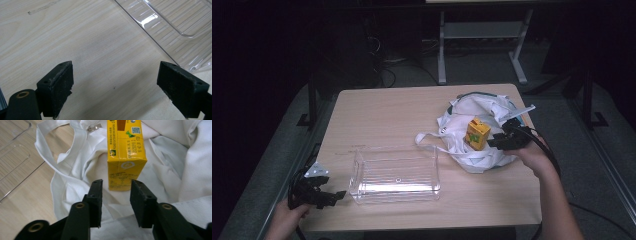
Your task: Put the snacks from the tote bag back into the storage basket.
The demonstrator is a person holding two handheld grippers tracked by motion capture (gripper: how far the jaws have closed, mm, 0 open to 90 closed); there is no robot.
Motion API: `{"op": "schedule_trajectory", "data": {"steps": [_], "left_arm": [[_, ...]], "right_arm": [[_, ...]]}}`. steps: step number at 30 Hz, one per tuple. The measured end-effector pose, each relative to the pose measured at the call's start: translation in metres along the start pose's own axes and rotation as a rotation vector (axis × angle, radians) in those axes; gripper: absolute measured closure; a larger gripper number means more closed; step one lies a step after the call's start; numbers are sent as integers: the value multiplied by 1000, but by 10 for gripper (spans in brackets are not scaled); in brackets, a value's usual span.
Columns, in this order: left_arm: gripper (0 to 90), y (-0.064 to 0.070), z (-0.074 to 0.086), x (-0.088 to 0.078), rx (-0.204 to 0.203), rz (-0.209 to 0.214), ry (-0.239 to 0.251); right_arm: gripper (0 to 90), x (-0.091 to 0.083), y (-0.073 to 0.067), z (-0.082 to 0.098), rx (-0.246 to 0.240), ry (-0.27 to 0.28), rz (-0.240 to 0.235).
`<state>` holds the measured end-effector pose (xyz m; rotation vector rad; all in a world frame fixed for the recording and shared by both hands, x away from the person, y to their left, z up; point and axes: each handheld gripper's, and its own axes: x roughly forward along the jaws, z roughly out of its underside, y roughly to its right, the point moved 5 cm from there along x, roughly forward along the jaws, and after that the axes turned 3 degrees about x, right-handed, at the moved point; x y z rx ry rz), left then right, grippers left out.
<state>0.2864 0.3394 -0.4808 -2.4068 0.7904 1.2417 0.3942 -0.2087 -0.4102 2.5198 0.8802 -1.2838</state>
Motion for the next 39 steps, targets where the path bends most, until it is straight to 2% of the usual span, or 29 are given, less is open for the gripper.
{"op": "schedule_trajectory", "data": {"steps": [4, 12, 18, 23, 30, 39], "left_arm": [[137, -1, 0, 0, 7, -5, -2], [137, 2, -1, 1, 4, 6, 2], [137, 4, -2, 1, 22, 14, -2], [137, 3, -1, 1, 18, 12, 4], [137, 5, -2, 1, 17, 17, 6], [137, 4, -2, 1, 16, 20, 9]], "right_arm": [[558, -5, 3, -5, -3, -31, 10], [499, -9, 9, -27, -55, -143, 24], [447, -9, 10, -43, -56, -205, 5], [428, -4, 9, -54, -83, -250, -3], [414, 9, 7, -64, -113, -254, 3], [399, 26, 5, -71, -119, -261, 2]]}}
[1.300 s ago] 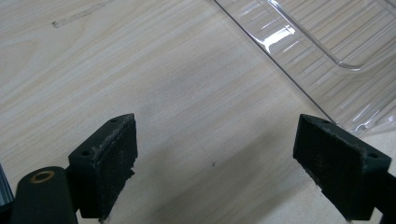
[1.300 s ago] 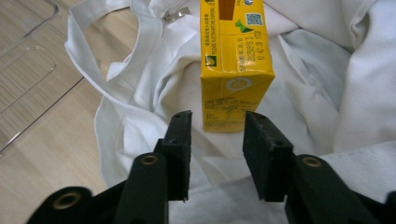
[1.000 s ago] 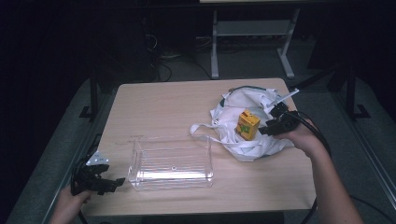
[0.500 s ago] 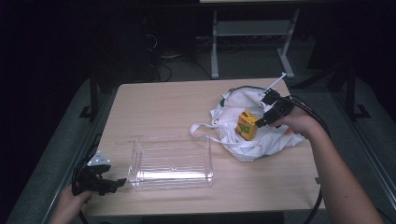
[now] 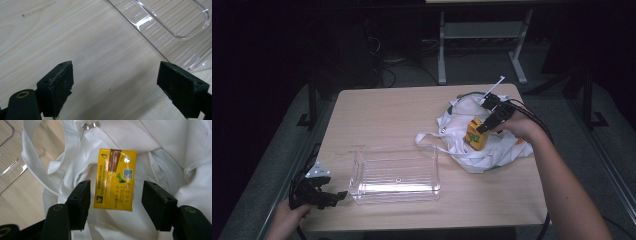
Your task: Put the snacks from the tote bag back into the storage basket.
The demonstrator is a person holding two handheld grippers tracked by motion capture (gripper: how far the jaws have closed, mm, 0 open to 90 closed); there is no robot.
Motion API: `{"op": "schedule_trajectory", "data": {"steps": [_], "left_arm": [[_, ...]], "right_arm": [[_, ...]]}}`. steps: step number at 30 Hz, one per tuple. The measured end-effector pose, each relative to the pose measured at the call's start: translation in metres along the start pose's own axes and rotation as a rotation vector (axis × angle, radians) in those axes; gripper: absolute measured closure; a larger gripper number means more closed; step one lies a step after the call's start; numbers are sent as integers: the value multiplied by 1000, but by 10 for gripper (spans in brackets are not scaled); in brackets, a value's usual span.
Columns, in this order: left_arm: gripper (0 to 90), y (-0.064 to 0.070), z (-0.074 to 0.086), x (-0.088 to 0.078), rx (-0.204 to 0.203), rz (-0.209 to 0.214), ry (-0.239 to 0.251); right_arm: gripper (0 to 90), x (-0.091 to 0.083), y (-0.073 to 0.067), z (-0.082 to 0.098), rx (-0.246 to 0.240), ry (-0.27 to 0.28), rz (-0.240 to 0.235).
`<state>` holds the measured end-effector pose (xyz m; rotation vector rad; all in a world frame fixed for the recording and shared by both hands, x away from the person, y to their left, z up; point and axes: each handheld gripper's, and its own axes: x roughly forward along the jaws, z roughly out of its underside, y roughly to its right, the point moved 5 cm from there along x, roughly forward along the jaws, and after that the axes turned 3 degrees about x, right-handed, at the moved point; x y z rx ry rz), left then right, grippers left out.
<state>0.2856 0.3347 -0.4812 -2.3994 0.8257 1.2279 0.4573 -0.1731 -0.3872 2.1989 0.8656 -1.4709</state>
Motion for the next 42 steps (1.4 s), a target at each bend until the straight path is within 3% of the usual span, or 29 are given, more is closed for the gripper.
{"op": "schedule_trajectory", "data": {"steps": [27, 32, 42], "left_arm": [[137, 2, -1, 1, 4, 8, 7], [137, 2, -1, 0, 12, 9, 5], [137, 2, -1, 0, 10, 8, 2]], "right_arm": [[414, 42, -2, -12, -1, -81, 8], [495, 43, -2, -12, -6, -91, 15], [515, 42, -4, -12, -11, -110, 43]]}}
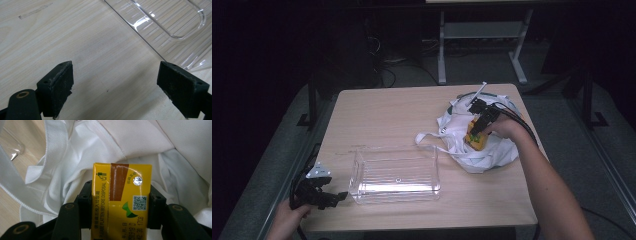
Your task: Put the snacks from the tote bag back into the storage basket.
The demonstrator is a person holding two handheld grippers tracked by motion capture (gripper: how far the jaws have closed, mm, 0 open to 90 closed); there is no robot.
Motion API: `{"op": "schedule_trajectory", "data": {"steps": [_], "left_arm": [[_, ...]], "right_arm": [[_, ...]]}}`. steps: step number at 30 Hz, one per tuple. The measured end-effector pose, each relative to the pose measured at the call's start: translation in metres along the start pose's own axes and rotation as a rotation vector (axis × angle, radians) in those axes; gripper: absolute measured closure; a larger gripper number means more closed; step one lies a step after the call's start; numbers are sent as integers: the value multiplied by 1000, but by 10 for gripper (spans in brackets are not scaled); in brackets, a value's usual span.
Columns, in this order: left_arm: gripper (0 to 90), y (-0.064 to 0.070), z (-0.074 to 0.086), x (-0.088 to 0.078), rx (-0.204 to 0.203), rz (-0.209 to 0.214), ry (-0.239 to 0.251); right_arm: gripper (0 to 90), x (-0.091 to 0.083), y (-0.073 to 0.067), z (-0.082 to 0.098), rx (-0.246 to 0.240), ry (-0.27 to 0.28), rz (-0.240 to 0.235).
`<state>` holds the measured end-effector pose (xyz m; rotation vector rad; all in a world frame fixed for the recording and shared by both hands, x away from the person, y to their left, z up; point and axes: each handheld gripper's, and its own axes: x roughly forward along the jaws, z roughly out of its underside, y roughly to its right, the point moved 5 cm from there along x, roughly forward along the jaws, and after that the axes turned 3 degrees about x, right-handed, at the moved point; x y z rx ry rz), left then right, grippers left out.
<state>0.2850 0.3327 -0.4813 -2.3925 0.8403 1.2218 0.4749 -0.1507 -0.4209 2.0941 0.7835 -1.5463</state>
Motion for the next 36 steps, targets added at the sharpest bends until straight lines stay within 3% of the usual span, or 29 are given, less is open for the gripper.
{"op": "schedule_trajectory", "data": {"steps": [7, 24, 36], "left_arm": [[137, -1, 0, 0, -4, -2, 2], [137, 0, 0, 0, -4, -2, 0], [137, 0, 0, 0, -5, 0, 0]], "right_arm": [[517, -3, 0, 1, -20, 0, 13], [517, -38, -2, 2, -49, 31, 21], [517, -53, -9, 3, -73, 45, 18]]}}
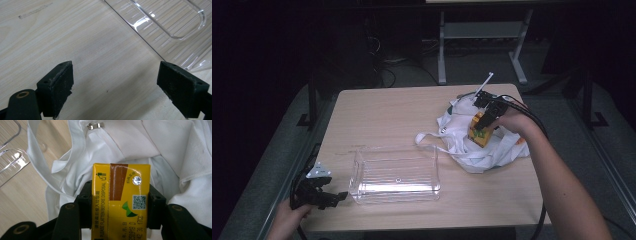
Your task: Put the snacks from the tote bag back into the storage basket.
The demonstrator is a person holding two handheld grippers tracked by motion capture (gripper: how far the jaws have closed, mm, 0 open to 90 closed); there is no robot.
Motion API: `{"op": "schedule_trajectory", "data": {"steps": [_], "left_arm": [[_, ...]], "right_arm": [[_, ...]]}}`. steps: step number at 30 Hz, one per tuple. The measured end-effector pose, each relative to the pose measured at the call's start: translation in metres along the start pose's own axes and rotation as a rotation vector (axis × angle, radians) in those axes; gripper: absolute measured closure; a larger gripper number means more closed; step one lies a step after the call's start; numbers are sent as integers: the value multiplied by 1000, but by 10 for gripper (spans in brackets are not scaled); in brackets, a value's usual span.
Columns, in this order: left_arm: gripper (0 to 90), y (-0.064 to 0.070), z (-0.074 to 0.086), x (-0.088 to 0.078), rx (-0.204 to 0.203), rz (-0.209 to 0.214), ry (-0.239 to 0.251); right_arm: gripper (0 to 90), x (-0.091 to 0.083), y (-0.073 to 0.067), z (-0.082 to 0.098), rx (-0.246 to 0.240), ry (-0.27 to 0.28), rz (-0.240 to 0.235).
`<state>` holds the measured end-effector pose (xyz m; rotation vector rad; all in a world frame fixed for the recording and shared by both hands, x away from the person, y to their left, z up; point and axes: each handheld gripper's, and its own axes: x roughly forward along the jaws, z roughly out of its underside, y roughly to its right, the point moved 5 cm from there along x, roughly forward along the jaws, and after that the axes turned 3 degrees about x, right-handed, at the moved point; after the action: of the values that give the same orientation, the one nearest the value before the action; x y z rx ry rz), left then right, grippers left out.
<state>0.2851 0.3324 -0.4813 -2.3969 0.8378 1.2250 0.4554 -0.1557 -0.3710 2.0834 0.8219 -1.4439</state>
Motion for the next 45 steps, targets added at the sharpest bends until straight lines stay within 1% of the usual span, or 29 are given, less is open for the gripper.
{"op": "schedule_trajectory", "data": {"steps": [6, 9, 12, 13, 17, 18, 25, 30, 35, 36, 42, 45], "left_arm": [[137, 0, 0, 0, 0, -1, 1], [137, 0, 0, 0, 1, -2, 3], [137, 0, 0, 0, -3, -2, 7], [137, 0, -1, 0, -8, -2, 10], [137, 0, -1, 0, 0, -4, 9], [137, -1, -1, 0, 3, -4, 6], [137, 0, 0, 0, 4, -2, 6], [137, 0, 0, 0, 3, -2, 5], [137, 0, 0, 0, 3, -2, 5], [137, 0, 0, 0, 3, -2, 5], [137, 0, 0, -1, 9, -2, 4], [137, 0, 0, -1, 2, -5, 9]], "right_arm": [[517, -6, -4, -1, -20, -1, 6], [518, -10, -7, -2, -19, 5, -10], [518, -15, -11, -4, -25, 10, -13], [518, -16, -12, -4, -29, 13, -13], [518, -21, -20, -7, -51, 18, -22], [517, -23, -22, -7, -62, 19, -24], [518, -31, -36, -12, -100, 27, -27], [518, -34, -45, -14, -126, 32, -38], [518, -37, -56, -18, -151, 41, -61], [518, -37, -57, -18, -161, 44, -62], [518, -39, -67, -22, -186, 47, -66], [518, -39, -72, -23, -195, 51, -74]]}}
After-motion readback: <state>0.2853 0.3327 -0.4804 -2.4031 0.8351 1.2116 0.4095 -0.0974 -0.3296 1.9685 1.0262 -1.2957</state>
